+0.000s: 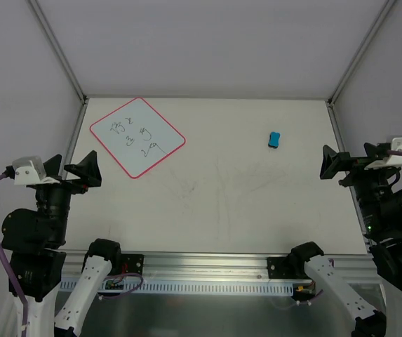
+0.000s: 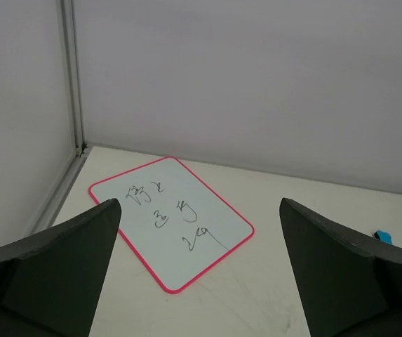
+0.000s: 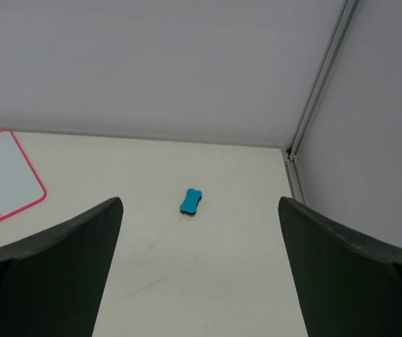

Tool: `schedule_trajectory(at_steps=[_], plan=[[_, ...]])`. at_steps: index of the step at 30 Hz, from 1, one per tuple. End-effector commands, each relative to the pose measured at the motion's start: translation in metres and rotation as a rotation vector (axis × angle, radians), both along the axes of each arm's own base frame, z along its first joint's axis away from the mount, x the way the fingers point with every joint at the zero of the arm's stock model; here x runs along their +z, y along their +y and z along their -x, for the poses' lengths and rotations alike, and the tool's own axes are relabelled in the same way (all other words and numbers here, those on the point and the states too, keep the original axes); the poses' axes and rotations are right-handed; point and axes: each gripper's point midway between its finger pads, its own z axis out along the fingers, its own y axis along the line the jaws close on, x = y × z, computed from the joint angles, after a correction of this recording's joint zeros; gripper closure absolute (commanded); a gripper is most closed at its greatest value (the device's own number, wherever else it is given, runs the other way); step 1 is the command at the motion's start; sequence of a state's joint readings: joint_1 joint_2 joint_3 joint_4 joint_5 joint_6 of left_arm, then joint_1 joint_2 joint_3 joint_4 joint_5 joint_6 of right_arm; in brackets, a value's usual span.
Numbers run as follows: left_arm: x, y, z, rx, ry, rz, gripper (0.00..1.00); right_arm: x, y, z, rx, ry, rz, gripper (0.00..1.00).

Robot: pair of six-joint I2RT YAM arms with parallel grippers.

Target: Erase the whiteboard

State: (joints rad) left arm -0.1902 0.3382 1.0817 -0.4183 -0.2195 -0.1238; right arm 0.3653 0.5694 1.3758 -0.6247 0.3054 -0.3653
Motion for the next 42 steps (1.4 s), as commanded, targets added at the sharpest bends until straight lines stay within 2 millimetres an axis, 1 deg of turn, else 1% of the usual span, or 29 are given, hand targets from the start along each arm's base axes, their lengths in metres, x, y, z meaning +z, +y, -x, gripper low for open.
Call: schedule_trajectory(at_steps=[1, 3, 5, 8, 10, 11, 12, 13, 14, 15, 16, 18, 19, 21, 22, 24, 25, 27, 28, 30, 31, 33, 34, 35, 36, 37, 38, 39, 42], plan=[[-0.013, -0.003, -0.01, -0.005, 0.051, 0.027, 0.01, 0.001, 0.007, -0.009, 0.017, 0.0, -0.022, 0.01], [-0.022, -0.007, -0.016, -0.016, 0.087, 0.041, 0.01, -0.007, 0.011, -0.014, 0.023, 0.025, -0.038, 0.01], [-0.039, -0.014, -0.028, -0.042, 0.159, 0.052, 0.01, -0.015, 0.018, -0.019, 0.043, 0.053, -0.053, 0.01], [-0.073, -0.035, -0.051, -0.116, 0.301, 0.093, 0.01, -0.038, 0.034, -0.029, 0.096, 0.152, -0.078, 0.01], [-0.107, -0.053, -0.072, -0.172, 0.439, 0.135, 0.01, -0.054, 0.046, -0.033, 0.132, 0.224, -0.099, 0.01], [-0.119, -0.06, -0.078, -0.191, 0.488, 0.151, 0.01, -0.066, 0.052, -0.04, 0.136, 0.274, -0.124, 0.01], [-0.136, -0.066, -0.084, -0.199, 0.551, 0.183, 0.01, -0.075, 0.056, -0.041, 0.147, 0.31, -0.134, 0.01], [-0.159, -0.069, -0.098, -0.188, 0.642, 0.195, 0.01, -0.083, 0.059, -0.043, 0.149, 0.336, -0.141, 0.01], [-0.172, -0.077, -0.102, -0.212, 0.696, 0.21, 0.01, -0.096, 0.06, -0.047, 0.134, 0.38, -0.154, 0.01], [-0.184, -0.079, -0.108, -0.203, 0.743, 0.226, 0.01, -0.103, 0.061, -0.048, 0.131, 0.403, -0.164, 0.01], [-0.206, -0.081, -0.118, -0.188, 0.827, 0.223, 0.01, -0.109, 0.063, -0.048, 0.13, 0.419, -0.172, 0.01], [-0.225, -0.079, -0.131, -0.151, 0.897, 0.2, 0.01, -0.127, 0.068, -0.048, 0.15, 0.463, -0.179, 0.01], [-0.242, -0.081, -0.142, -0.142, 0.965, 0.19, 0.01, -0.132, 0.069, -0.047, 0.151, 0.479, -0.185, 0.01], [-0.258, -0.077, -0.156, -0.1, 1.012, 0.163, 0.01, -0.142, 0.073, -0.046, 0.16, 0.504, -0.205, 0.01], [-0.272, -0.078, -0.167, -0.092, 1.061, 0.149, 0.01, -0.152, 0.075, -0.045, 0.167, 0.529, -0.205, 0.01], [-0.281, -0.084, -0.18, -0.108, 1.086, 0.148, 0.01, -0.161, 0.079, -0.043, 0.182, 0.557, -0.216, 0.01], [-0.292, -0.087, -0.19, -0.11, 1.117, 0.146, 0.01, -0.17, 0.08, -0.042, 0.186, 0.576, -0.211, 0.01], [-0.301, -0.09, -0.202, -0.113, 1.13, 0.143, 0.01, -0.176, 0.085, -0.039, 0.198, 0.6, -0.244, 0.01], [-0.312, -0.091, -0.211, -0.108, 1.157, 0.132, 0.02, -0.182, 0.086, -0.038, 0.202, 0.615, -0.251, 0.01], [-0.323, -0.092, -0.221, -0.104, 1.174, 0.119, 0.04, -0.186, 0.087, -0.036, 0.202, 0.626, -0.258, 0.01], [-0.334, -0.092, -0.228, -0.1, 1.199, 0.11, 0.04, -0.189, 0.087, -0.036, 0.202, 0.631, -0.257, 0.01], [-0.344, -0.095, -0.236, -0.107, 1.214, 0.109, 0.08, -0.193, 0.086, -0.034, 0.2, 0.638, -0.259, 0.01], [-0.356, -0.096, -0.239, -0.104, 1.24, 0.107, 0.1, -0.194, 0.087, -0.034, 0.201, 0.639, -0.259, 0.01], [-0.36, -0.1, -0.241, -0.12, 1.251, 0.116, 0.13, -0.194, 0.089, -0.031, 0.221, 0.64, -0.264, 0.01], [-0.365, -0.102, -0.242, -0.131, 1.262, 0.124, 0.21, -0.195, 0.093, -0.029, 0.243, 0.647, -0.267, 0.01], [-0.375, -0.105, -0.243, -0.13, 1.286, 0.134, 0.25, -0.195, 0.094, -0.028, 0.249, 0.649, -0.267, 0.01], [-0.378, -0.108, -0.242, -0.139, 1.295, 0.146, 0.29, -0.195, 0.094, -0.028, 0.252, 0.649, -0.267, 0.01], [-0.382, -0.11, -0.242, -0.139, 1.304, 0.155, 0.35, -0.196, 0.094, -0.027, 0.256, 0.648, -0.266, 0.01], [-0.394, -0.121, -0.235, -0.157, 1.335, 0.135, 0.44, -0.196, 0.093, -0.026, 0.255, 0.642, -0.266, 0.01]])
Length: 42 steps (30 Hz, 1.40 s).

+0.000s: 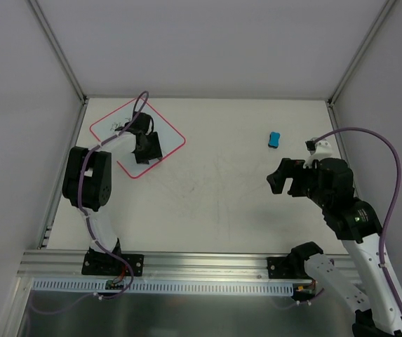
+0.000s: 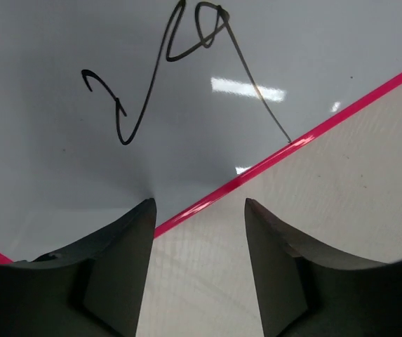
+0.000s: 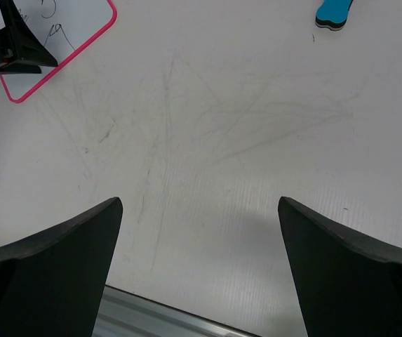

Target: Erase the whiteboard

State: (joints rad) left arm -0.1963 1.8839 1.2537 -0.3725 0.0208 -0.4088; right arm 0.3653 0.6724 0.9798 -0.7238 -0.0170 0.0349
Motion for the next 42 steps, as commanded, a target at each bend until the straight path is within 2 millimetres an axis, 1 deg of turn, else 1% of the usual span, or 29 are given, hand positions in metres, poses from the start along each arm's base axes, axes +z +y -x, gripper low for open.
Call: schedule_trajectory(at_steps=[1, 3, 8, 9, 11, 12, 15, 16, 18, 19, 21, 22, 24, 25, 26, 28, 29, 30, 31, 32, 33, 34, 35, 36, 37, 38, 39, 40, 42], plan=[[-0.005, -0.027, 0.007, -0.05, 0.017, 0.034, 0.48, 0.005, 0.004, 0.003, 0.013, -0.018, -0.031, 0.01], [-0.01, -0.036, 0.017, -0.06, 0.038, 0.038, 0.5, 0.005, 0.003, 0.003, 0.007, -0.023, -0.031, 0.01], [-0.035, -0.071, 0.07, -0.074, 0.156, 0.068, 0.58, 0.006, -0.001, 0.003, -0.014, -0.033, -0.027, 0.01], [-0.037, -0.086, 0.083, -0.104, 0.17, 0.069, 0.59, 0.006, -0.002, 0.002, -0.018, -0.032, -0.026, 0.01], [-0.045, -0.102, 0.105, -0.113, 0.211, 0.078, 0.6, 0.005, -0.007, -0.002, -0.054, -0.033, -0.007, 0.01], [-0.047, -0.119, 0.119, -0.157, 0.223, 0.079, 0.6, 0.004, -0.009, -0.003, -0.063, -0.031, 0.0, 0.01], [-0.046, -0.149, 0.139, -0.207, 0.233, 0.097, 0.61, 0.001, -0.013, -0.009, -0.101, -0.017, 0.019, 0.01], [-0.042, -0.171, 0.15, -0.246, 0.23, 0.107, 0.61, 0.0, -0.015, -0.011, -0.114, -0.015, 0.024, 0.01], [-0.037, -0.193, 0.16, -0.269, 0.228, 0.127, 0.61, -0.005, -0.024, -0.019, -0.173, 0.002, 0.057, 0.01], [-0.031, -0.213, 0.168, -0.315, 0.215, 0.143, 0.61, -0.007, -0.026, -0.021, -0.19, 0.008, 0.067, 0.01], [-0.024, -0.233, 0.173, -0.352, 0.203, 0.161, 0.6, -0.01, -0.034, -0.026, -0.244, 0.018, 0.095, 0.01], [-0.014, -0.248, 0.168, -0.362, 0.18, 0.189, 0.59, -0.012, -0.035, -0.031, -0.258, 0.032, 0.105, 0.01], [-0.001, -0.267, 0.169, -0.401, 0.16, 0.222, 0.55, -0.012, -0.039, -0.04, -0.288, 0.04, 0.138, 0.01], [0.016, -0.281, 0.162, -0.416, 0.13, 0.262, 0.51, -0.013, -0.038, -0.049, -0.286, 0.063, 0.168, 0.01], [0.025, -0.286, 0.158, -0.421, 0.113, 0.279, 0.4, -0.014, -0.042, -0.056, -0.308, 0.079, 0.18, 0.01], [0.05, -0.294, 0.146, -0.448, 0.039, 0.301, 0.29, -0.017, -0.043, -0.07, -0.323, 0.125, 0.172, 0.01], [0.068, -0.292, 0.14, -0.445, -0.013, 0.308, 0.2, -0.024, -0.051, -0.087, -0.378, 0.176, 0.165, 0.01], [0.078, -0.287, 0.132, -0.433, -0.041, 0.316, 0.16, -0.028, -0.052, -0.096, -0.395, 0.201, 0.158, 0.01], [0.099, -0.281, 0.128, -0.424, -0.083, 0.339, 0.13, -0.031, -0.058, -0.106, -0.424, 0.219, 0.154, 0.01], [0.107, -0.274, 0.123, -0.411, -0.105, 0.343, 0.09, -0.05, -0.064, -0.12, -0.442, 0.28, 0.192, 0.01], [0.116, -0.266, 0.118, -0.398, -0.13, 0.347, 0.03, -0.043, -0.064, -0.134, -0.445, 0.265, 0.197, 0.01], [0.13, -0.246, 0.108, -0.371, -0.173, 0.343, 0.02, -0.046, -0.068, -0.145, -0.46, 0.279, 0.218, 0.01], [0.134, -0.234, 0.104, -0.354, -0.195, 0.332, 0.01, -0.051, -0.072, -0.156, -0.473, 0.296, 0.23, 0.01], [0.138, -0.22, 0.097, -0.324, -0.224, 0.311, 0.01, -0.06, -0.073, -0.175, -0.477, 0.325, 0.248, 0.01], [0.142, -0.193, 0.09, -0.282, -0.25, 0.295, 0.01, -0.065, -0.073, -0.185, -0.481, 0.339, 0.251, 0.03], [0.143, -0.18, 0.085, -0.256, -0.26, 0.286, 0.01, -0.07, -0.076, -0.194, -0.487, 0.353, 0.253, 0.06], [0.143, -0.166, 0.083, -0.237, -0.263, 0.281, 0.01, -0.09, -0.076, -0.206, -0.48, 0.401, 0.275, 0.09], [0.141, -0.14, 0.076, -0.198, -0.279, 0.254, 0.01, -0.082, -0.075, -0.222, -0.484, 0.375, 0.269, 0.12], [0.137, -0.114, 0.071, -0.161, -0.288, 0.22, 0.01, -0.088, -0.076, -0.24, -0.482, 0.381, 0.276, 0.15]])
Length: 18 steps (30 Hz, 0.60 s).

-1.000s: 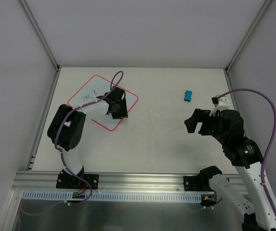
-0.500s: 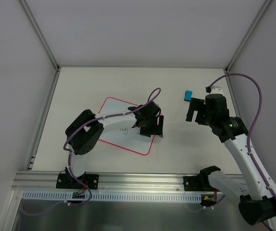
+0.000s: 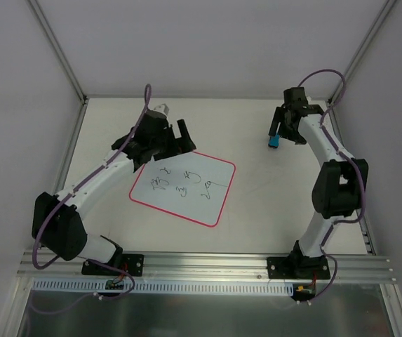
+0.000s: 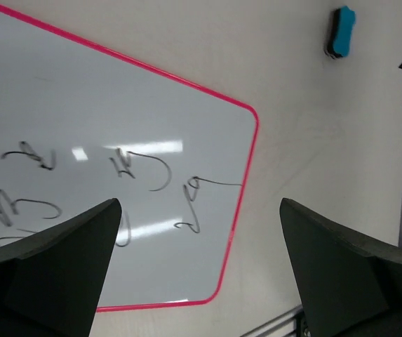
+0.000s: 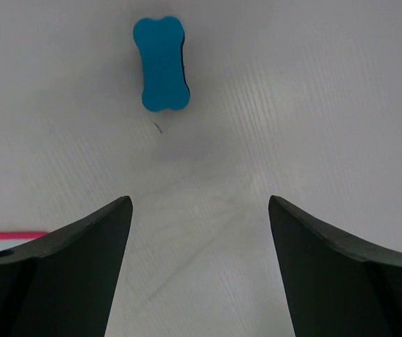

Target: Erase the whiteboard

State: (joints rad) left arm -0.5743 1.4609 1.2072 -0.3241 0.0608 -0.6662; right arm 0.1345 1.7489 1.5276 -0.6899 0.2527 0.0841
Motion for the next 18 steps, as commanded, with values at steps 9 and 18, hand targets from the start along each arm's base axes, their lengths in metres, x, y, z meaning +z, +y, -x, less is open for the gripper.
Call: schedule_trajectory(at_steps=[9, 18], plan=[[-0.057, 0.139, -0.002, 0.212, 0.096, -0.146, 0.01, -0.059, 0.004, -0.094, -0.034, 0.038, -0.043, 0.31], [-0.093, 0.152, 0.021, 0.24, 0.199, -0.163, 0.01, -0.093, 0.002, -0.112, -0.061, 0.07, -0.043, 0.43]])
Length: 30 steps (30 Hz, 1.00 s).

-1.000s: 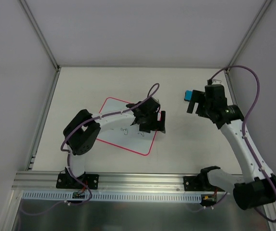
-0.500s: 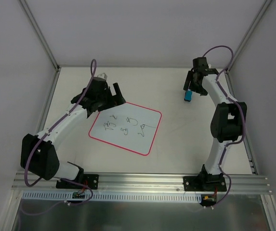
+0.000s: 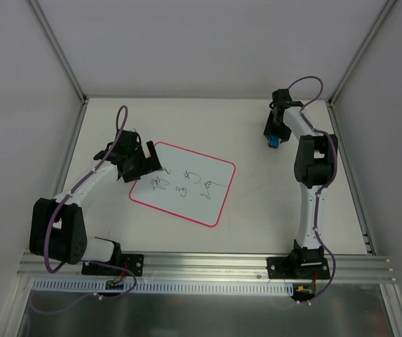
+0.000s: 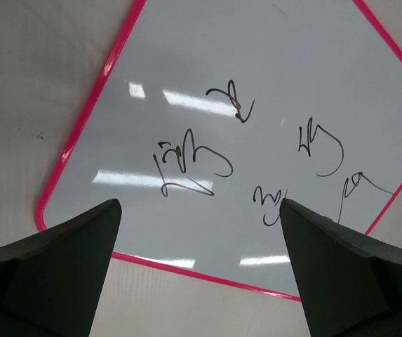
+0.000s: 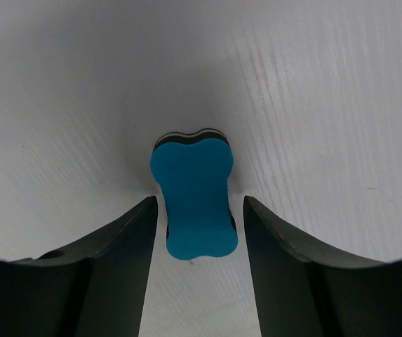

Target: Erase the whiteboard

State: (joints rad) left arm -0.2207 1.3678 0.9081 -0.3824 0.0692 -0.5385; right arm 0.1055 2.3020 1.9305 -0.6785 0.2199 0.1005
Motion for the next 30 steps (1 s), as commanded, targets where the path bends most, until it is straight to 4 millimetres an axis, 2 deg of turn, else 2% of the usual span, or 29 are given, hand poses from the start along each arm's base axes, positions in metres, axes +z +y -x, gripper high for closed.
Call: schedule_trajectory(at_steps=[1, 6, 16, 24, 30], plan=[[-0.001, 0.003, 0.008, -0.009, 0.002, 0.009, 0.01, 0.022, -0.002, -0.021, -0.034, -0.08, -0.023, 0.45], [-0.002, 0.007, 0.01, -0.007, 0.0, -0.005, 0.01, 0.028, -0.003, -0.027, -0.027, -0.098, -0.018, 0.46], [-0.008, 0.017, 0.005, 0.004, 0.018, -0.023, 0.01, 0.016, 0.0, -0.029, -0.051, -0.084, -0.061, 0.52], [-0.009, 0.024, -0.001, 0.017, 0.03, -0.02, 0.01, 0.011, 0.0, -0.028, -0.058, -0.076, -0.068, 0.52], [-0.011, 0.026, -0.003, 0.02, 0.04, -0.015, 0.02, 0.009, -0.001, -0.025, -0.068, -0.068, -0.064, 0.57]])
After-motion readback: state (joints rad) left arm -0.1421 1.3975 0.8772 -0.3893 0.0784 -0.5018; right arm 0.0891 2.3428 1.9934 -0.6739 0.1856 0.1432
